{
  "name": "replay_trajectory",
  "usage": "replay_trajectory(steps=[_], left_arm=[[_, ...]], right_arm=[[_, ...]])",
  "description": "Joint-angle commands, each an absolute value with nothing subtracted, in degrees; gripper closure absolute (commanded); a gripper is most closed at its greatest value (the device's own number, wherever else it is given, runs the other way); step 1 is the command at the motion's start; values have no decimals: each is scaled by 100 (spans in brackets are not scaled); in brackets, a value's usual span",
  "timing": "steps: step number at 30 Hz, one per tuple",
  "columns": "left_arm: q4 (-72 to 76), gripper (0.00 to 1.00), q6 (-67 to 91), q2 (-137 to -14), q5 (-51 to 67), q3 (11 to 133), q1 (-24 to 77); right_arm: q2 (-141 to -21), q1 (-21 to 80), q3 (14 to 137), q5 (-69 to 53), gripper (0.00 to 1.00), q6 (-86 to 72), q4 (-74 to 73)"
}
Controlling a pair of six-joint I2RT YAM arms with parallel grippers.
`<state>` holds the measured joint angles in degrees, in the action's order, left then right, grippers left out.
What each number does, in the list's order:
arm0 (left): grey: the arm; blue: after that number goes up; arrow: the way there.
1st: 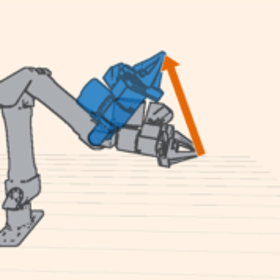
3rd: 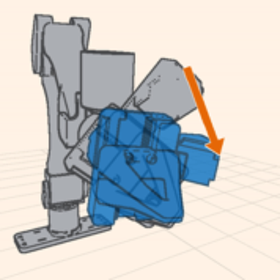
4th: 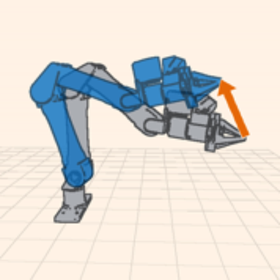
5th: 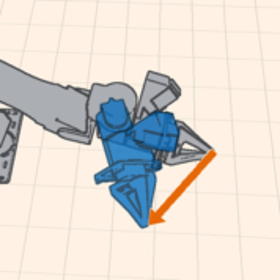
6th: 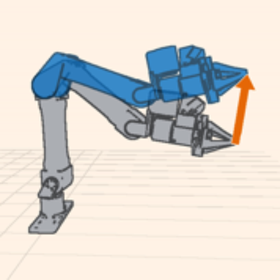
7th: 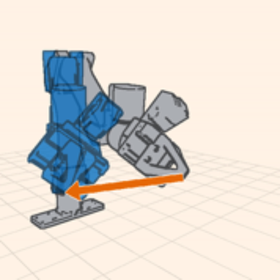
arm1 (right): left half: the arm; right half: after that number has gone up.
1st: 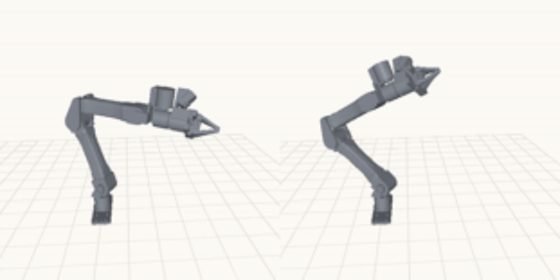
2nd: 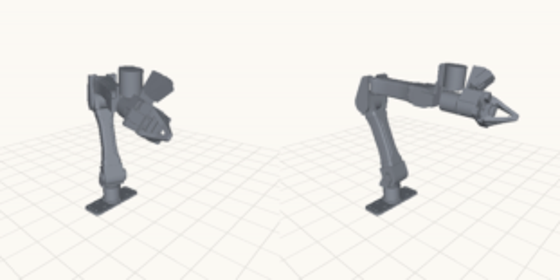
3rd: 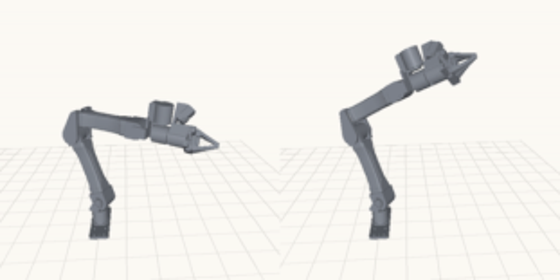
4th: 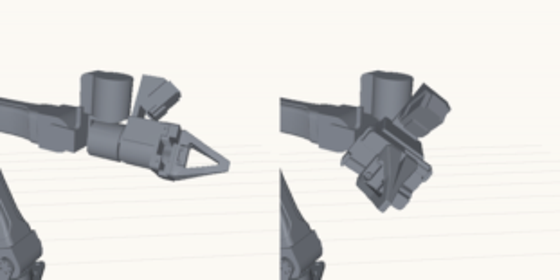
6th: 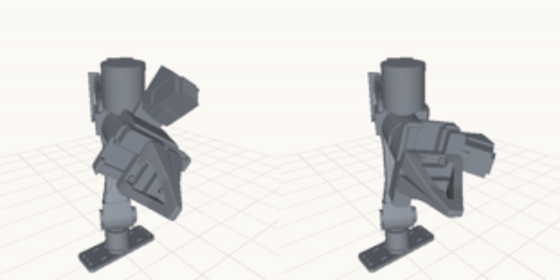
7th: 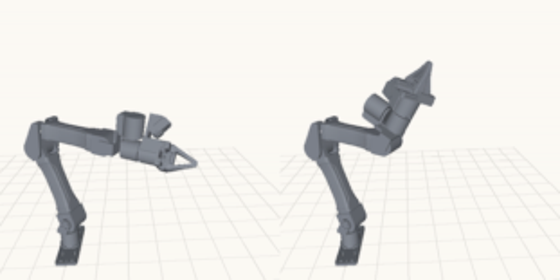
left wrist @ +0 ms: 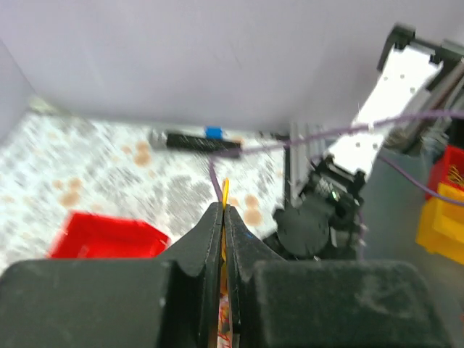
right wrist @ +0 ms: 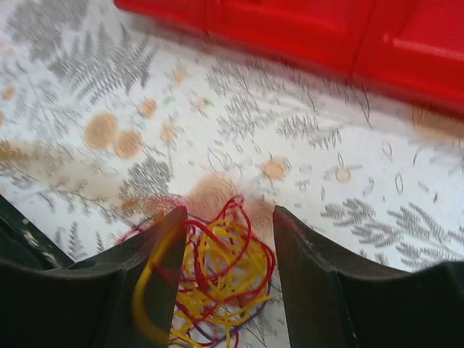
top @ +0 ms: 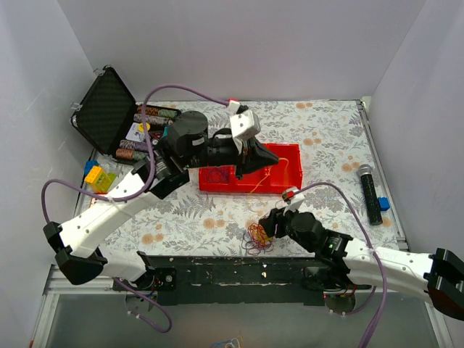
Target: Untangle the cables
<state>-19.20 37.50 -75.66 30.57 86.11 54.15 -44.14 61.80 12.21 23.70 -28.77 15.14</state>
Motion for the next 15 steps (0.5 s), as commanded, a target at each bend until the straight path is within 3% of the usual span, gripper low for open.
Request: replay_trajectory(steps=[1, 8, 15], left_arm=[[-1820, 100, 3218, -7506, 2620, 9447, 5432], [-1363, 100, 2813, -7743, 2040, 10335, 5432], [-521, 100, 2628, -7612, 1513, 10064, 5432]], right_arm=[[-4517, 6196, 792, 2162, 41, -3374, 1714], [-4702, 6214, 580, 2066, 42, -3568, 1732], [-4132, 6205, 537, 2154, 39, -3533, 1344]])
